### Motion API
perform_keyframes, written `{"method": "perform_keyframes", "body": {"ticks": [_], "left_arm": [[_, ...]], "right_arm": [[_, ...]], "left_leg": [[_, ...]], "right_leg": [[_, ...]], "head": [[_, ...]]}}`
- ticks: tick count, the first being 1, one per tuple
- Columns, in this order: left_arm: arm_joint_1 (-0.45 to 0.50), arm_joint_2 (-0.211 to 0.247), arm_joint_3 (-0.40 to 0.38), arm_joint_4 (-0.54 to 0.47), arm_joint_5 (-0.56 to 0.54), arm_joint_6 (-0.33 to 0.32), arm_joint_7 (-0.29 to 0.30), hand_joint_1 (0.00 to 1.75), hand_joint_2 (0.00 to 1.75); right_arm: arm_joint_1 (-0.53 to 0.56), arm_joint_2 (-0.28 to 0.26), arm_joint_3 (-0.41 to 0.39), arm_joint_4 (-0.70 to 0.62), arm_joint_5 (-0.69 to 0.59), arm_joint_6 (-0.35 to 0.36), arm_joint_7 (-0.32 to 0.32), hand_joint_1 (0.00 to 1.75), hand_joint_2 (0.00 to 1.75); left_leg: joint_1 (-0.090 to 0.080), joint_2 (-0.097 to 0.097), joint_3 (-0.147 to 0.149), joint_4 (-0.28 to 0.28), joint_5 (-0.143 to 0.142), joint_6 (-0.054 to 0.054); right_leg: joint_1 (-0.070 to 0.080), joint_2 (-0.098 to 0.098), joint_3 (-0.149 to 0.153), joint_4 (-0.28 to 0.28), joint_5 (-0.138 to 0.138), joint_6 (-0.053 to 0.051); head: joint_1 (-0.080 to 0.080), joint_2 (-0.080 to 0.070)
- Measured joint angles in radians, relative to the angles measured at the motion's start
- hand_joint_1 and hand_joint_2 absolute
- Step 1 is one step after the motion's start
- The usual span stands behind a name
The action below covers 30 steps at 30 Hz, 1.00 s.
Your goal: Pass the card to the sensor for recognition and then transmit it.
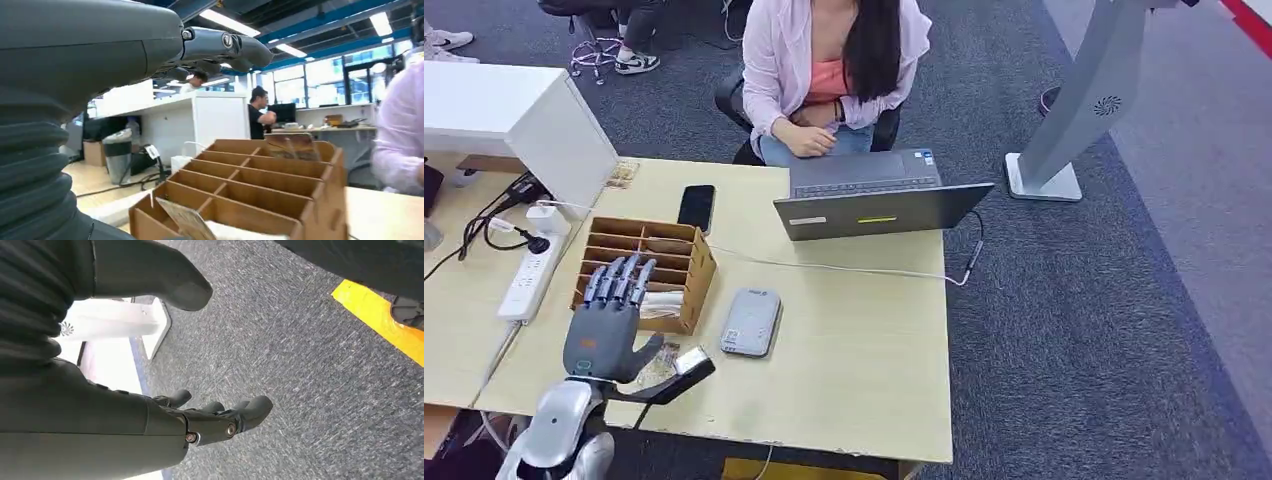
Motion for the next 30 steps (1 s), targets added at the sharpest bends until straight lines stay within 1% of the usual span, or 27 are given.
{"method": "perform_keyframes", "body": {"ticks": [4,10,20,26,30], "left_arm": [[-0.033,0.000,0.029,0.058,0.001,-0.007,0.008,0.00,1.75],[-0.050,0.000,0.053,0.114,0.008,-0.007,0.008,0.00,1.75],[-0.063,0.000,0.065,0.152,0.015,-0.008,0.007,0.00,1.75],[-0.071,-0.003,0.065,0.179,0.018,-0.019,0.002,0.00,1.75],[-0.071,-0.005,0.065,0.194,0.018,-0.018,-0.013,0.00,1.75]], "right_arm": [[-0.001,0.000,0.006,0.000,0.006,0.003,0.000,0.00,1.75],[-0.001,0.000,0.013,0.000,0.007,0.005,0.000,0.00,1.75],[-0.003,0.000,0.021,0.000,0.011,0.007,0.000,0.00,1.75],[-0.004,0.000,0.022,0.000,0.020,0.015,0.000,0.00,1.75],[-0.005,0.000,0.022,0.000,0.021,0.017,0.000,0.00,1.75]], "left_leg": [[0.000,0.000,0.000,0.000,0.000,0.000],[0.000,0.000,0.000,0.000,0.000,0.000],[0.000,0.000,0.000,0.000,0.000,0.000],[0.000,0.000,0.000,0.000,0.000,0.000],[0.000,0.000,0.000,0.000,0.000,0.000]], "right_leg": [[0.000,0.000,0.000,0.000,0.000,0.000],[0.000,0.000,0.000,0.000,0.000,0.000],[0.000,0.000,0.000,0.000,0.000,0.000],[0.000,0.000,0.000,0.000,0.000,0.000],[0.000,0.000,0.000,0.000,0.000,0.000]], "head": [[0.000,0.000],[0.000,0.000],[0.000,0.000],[0.000,0.000],[0.000,0.000]]}}
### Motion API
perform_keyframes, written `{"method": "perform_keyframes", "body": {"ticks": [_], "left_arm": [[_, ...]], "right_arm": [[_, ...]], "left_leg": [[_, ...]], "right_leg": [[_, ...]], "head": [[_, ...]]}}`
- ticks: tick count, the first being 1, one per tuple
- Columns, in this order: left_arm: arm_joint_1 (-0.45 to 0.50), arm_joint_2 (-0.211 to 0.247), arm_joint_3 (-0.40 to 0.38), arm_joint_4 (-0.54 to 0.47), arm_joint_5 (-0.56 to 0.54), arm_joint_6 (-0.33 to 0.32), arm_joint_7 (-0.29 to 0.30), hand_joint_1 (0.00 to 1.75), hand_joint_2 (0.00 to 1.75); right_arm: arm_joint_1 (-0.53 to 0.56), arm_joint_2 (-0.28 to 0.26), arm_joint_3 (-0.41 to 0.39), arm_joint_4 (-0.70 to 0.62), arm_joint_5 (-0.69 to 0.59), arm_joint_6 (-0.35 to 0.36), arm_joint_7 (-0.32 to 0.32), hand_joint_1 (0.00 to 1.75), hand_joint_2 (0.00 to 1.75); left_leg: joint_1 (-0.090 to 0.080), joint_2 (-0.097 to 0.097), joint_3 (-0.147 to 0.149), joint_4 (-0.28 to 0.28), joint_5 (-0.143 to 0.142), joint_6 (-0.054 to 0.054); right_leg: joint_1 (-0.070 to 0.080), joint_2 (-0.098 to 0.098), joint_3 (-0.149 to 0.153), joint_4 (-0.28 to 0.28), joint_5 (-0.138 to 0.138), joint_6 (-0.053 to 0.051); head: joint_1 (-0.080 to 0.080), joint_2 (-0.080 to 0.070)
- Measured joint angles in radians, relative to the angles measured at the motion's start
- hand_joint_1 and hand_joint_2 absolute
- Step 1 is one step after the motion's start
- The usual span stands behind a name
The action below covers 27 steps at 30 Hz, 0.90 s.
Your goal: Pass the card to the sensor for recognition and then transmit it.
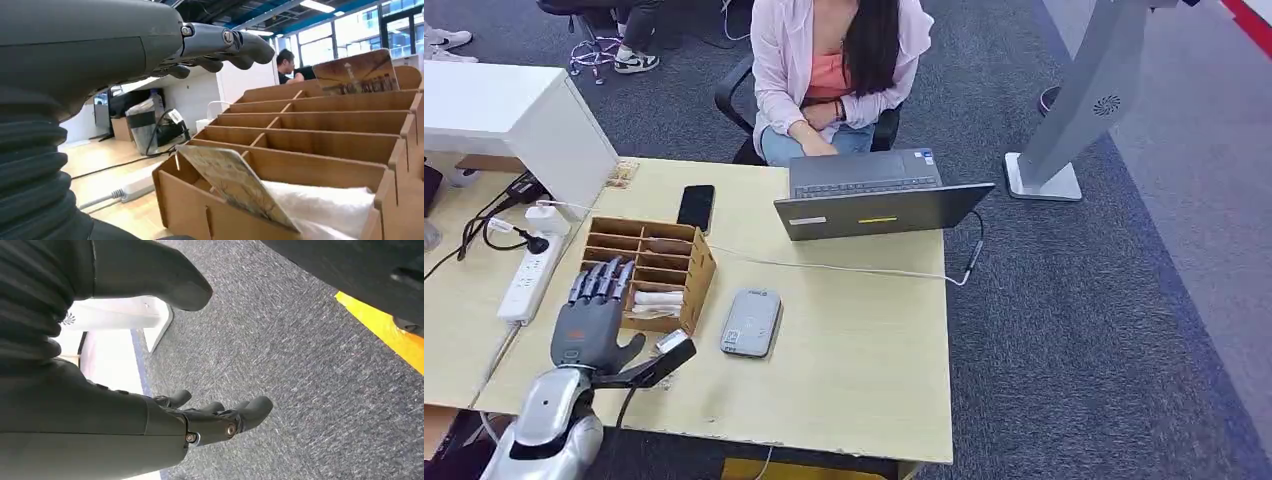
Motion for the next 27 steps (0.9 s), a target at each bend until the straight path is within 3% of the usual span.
{"method": "perform_keyframes", "body": {"ticks": [18,19,27], "left_arm": [[-0.019,-0.017,0.000,0.036,-0.017,0.025,-0.019,0.00,1.75],[-0.019,-0.018,0.000,0.037,-0.017,0.027,-0.019,1.75,1.75],[-0.021,-0.019,0.000,0.045,-0.004,0.032,-0.037,1.75,1.75]], "right_arm": [[-0.001,0.000,0.000,0.000,0.011,0.000,-0.002,0.00,1.75],[-0.002,0.000,0.000,0.000,0.011,0.000,-0.002,0.00,1.75],[-0.002,0.000,0.001,0.000,0.009,0.000,-0.003,0.00,1.75]], "left_leg": [[0.000,0.000,0.000,0.000,0.000,0.000],[0.000,0.000,0.000,0.000,0.000,0.000],[0.000,0.000,0.000,0.000,0.000,0.000]], "right_leg": [[0.000,0.000,0.000,0.000,0.000,0.000],[0.000,0.000,0.000,0.000,0.000,0.000],[0.000,0.000,0.000,0.000,0.000,0.000]], "head": [[0.000,0.000],[0.000,0.000],[0.000,0.000]]}}
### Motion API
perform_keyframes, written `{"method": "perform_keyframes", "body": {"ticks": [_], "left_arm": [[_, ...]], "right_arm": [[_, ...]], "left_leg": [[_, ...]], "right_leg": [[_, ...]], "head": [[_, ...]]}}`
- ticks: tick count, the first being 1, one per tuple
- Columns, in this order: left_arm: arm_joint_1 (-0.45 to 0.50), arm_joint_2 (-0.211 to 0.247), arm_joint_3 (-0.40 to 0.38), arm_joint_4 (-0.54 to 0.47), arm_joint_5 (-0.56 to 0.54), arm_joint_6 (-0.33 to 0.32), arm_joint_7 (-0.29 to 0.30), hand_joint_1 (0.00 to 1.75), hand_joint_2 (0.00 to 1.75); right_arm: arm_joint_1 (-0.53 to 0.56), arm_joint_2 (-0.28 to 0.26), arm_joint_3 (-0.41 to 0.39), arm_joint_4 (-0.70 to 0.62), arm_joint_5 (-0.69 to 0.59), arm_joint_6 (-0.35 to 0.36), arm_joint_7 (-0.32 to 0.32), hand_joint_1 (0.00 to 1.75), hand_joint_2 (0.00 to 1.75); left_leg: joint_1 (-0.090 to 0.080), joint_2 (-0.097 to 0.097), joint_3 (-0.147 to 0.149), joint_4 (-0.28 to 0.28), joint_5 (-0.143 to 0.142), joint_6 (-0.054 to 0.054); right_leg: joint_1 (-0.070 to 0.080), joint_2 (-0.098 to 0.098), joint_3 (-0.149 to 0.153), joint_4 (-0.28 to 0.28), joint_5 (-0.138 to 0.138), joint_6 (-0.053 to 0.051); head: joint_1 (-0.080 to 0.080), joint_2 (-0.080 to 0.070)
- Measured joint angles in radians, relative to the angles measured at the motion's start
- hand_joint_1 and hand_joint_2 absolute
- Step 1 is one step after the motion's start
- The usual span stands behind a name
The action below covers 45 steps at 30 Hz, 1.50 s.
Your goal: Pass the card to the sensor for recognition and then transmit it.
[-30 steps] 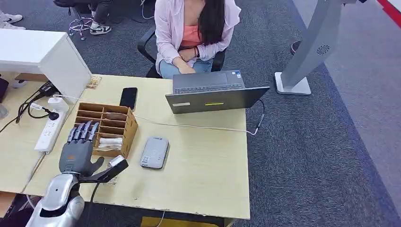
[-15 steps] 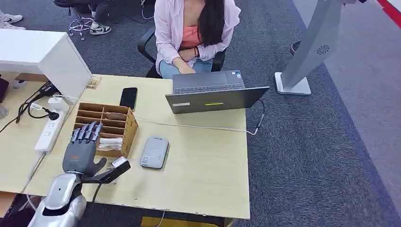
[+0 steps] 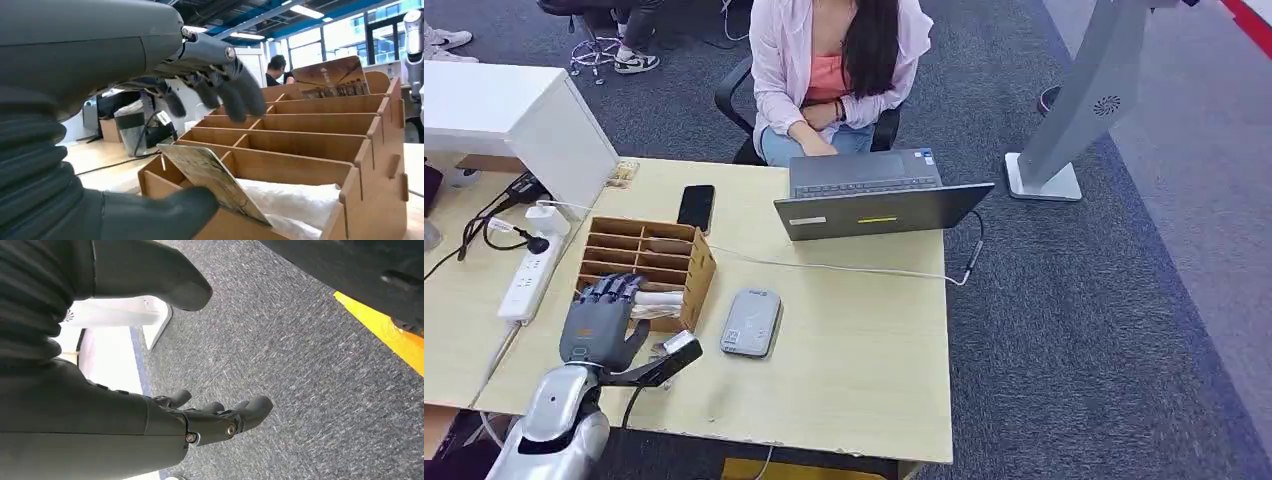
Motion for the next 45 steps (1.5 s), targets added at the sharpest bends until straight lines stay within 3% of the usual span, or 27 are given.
{"method": "perform_keyframes", "body": {"ticks": [31,35,39,45], "left_arm": [[0.001,0.006,0.000,0.000,0.022,-0.016,-0.018,1.75,1.75],[-0.010,0.014,0.001,0.000,0.030,0.025,-0.019,1.75,1.75],[-0.116,0.066,0.020,0.001,0.065,0.065,-0.057,1.75,1.75],[-0.346,0.123,0.045,0.006,0.090,-0.007,-0.088,1.75,1.75]], "right_arm": [[0.000,0.000,0.000,0.000,-0.003,0.000,-0.002,0.00,1.75],[0.000,0.000,0.000,0.000,0.002,-0.002,-0.005,0.00,1.75],[-0.002,0.000,0.000,0.000,0.000,-0.002,-0.026,0.00,1.75],[-0.006,-0.001,0.000,0.000,-0.001,0.005,-0.035,0.00,1.75]], "left_leg": [[0.000,0.000,0.000,0.000,0.000,0.000],[0.000,0.000,0.000,0.000,0.000,0.000],[0.002,-0.001,0.000,0.000,0.002,-0.001],[0.001,-0.001,0.000,0.000,0.004,-0.001]], "right_leg": [[0.000,0.000,0.000,0.000,0.000,0.000],[0.000,0.000,0.000,0.000,0.000,0.000],[0.001,0.000,-0.001,0.000,0.001,0.000],[0.001,-0.001,0.000,0.001,0.003,-0.002]], "head": [[0.000,0.000],[0.000,0.000],[0.000,0.000],[-0.002,0.000]]}}
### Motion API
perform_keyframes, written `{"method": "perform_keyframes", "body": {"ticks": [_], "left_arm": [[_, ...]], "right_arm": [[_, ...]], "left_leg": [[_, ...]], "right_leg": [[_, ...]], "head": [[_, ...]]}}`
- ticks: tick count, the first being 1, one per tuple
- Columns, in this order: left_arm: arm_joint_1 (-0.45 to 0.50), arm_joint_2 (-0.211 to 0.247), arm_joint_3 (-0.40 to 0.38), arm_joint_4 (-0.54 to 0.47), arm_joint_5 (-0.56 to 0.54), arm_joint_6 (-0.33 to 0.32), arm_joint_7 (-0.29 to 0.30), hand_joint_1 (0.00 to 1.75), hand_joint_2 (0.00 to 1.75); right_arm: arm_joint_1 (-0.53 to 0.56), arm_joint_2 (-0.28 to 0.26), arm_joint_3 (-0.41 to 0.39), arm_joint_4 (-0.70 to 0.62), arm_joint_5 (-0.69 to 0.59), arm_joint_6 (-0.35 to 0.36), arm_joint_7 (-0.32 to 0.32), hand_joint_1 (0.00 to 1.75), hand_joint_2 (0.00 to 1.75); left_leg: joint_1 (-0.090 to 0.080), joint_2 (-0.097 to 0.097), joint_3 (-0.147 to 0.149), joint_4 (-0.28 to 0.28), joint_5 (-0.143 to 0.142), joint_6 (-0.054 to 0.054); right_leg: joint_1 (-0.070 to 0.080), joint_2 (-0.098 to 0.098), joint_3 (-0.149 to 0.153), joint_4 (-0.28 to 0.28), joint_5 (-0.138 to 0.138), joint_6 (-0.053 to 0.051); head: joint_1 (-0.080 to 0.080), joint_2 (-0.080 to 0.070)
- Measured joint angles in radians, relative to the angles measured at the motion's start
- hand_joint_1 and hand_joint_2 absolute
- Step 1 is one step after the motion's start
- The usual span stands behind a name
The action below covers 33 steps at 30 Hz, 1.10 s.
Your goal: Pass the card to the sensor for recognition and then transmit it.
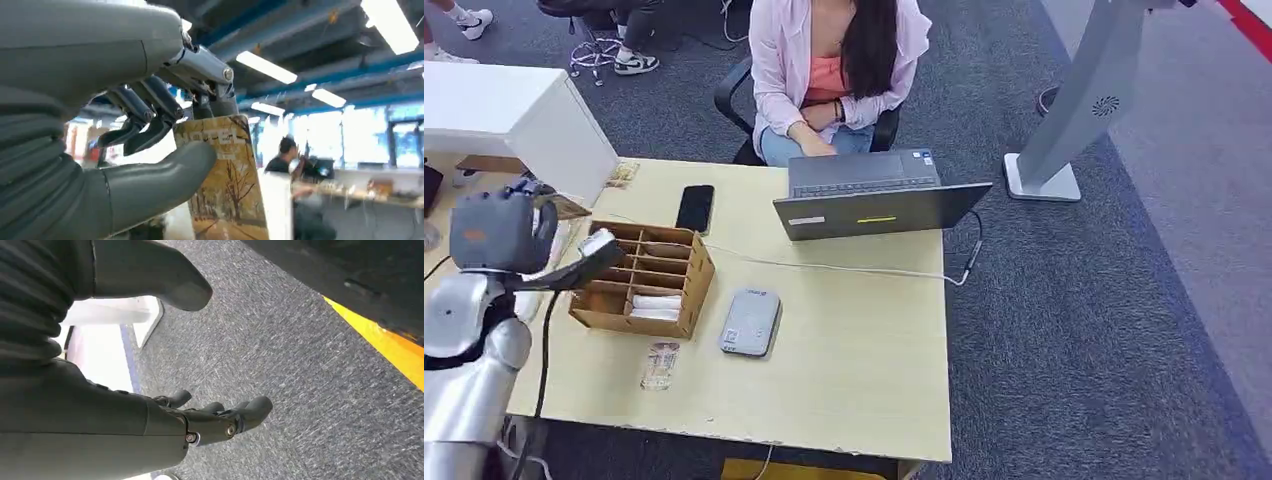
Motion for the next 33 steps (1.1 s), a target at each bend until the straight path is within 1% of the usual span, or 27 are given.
{"method": "perform_keyframes", "body": {"ticks": [2,4,7,9,14,22,33], "left_arm": [[-0.068,0.004,0.000,0.011,-0.018,-0.024,0.009,1.75,1.75],[-0.153,0.002,0.000,0.054,-0.036,-0.034,0.031,1.75,1.75],[-0.255,-0.010,0.000,0.127,-0.049,-0.013,0.038,1.75,1.75],[-0.285,-0.019,0.000,0.157,-0.053,0.002,0.039,1.75,1.75],[-0.306,-0.033,-0.001,0.219,-0.055,0.034,0.039,1.75,1.75],[-0.290,-0.035,-0.001,0.302,-0.040,0.099,0.037,1.75,1.75],[-0.257,-0.029,-0.001,0.343,-0.038,0.104,0.037,1.75,1.75]], "right_arm": [[-0.001,0.000,0.000,0.000,-0.006,-0.002,0.000,0.00,1.75],[-0.004,0.000,0.000,0.000,-0.011,-0.005,0.003,0.00,1.75],[-0.009,0.000,0.000,0.000,-0.018,-0.005,0.013,0.00,1.75],[-0.011,0.000,0.000,0.000,-0.018,-0.005,0.015,0.00,1.75],[-0.012,0.000,0.000,0.000,-0.018,-0.004,0.015,0.00,1.75],[-0.012,0.000,0.000,0.000,-0.012,-0.003,0.024,0.00,1.75],[-0.012,0.000,0.000,0.000,0.003,0.002,0.025,0.00,1.75]], "left_leg": [[0.000,0.000,-0.001,0.000,0.000,0.000],[0.000,0.000,-0.001,0.001,0.000,0.000],[-0.001,0.001,-0.001,0.001,0.000,0.000],[-0.001,0.001,-0.001,0.001,0.000,0.000],[-0.001,0.002,-0.001,0.001,0.000,0.000],[-0.001,0.002,-0.001,0.000,0.000,0.000],[-0.001,0.001,-0.001,0.000,0.000,0.000]], "right_leg": [[0.000,0.000,0.000,0.000,0.000,0.000],[0.000,0.000,-0.001,0.000,0.001,0.001],[-0.001,0.001,-0.001,0.000,0.002,0.002],[-0.001,0.001,-0.001,0.000,0.002,0.002],[-0.001,0.001,-0.001,0.000,0.002,0.002],[-0.001,0.001,-0.001,0.000,0.001,0.002],[-0.001,0.001,-0.001,0.000,0.001,0.002]], "head": [[0.001,0.000],[0.002,0.000],[0.002,0.000],[0.001,0.000],[0.002,0.000],[0.001,0.000],[0.001,0.000]]}}
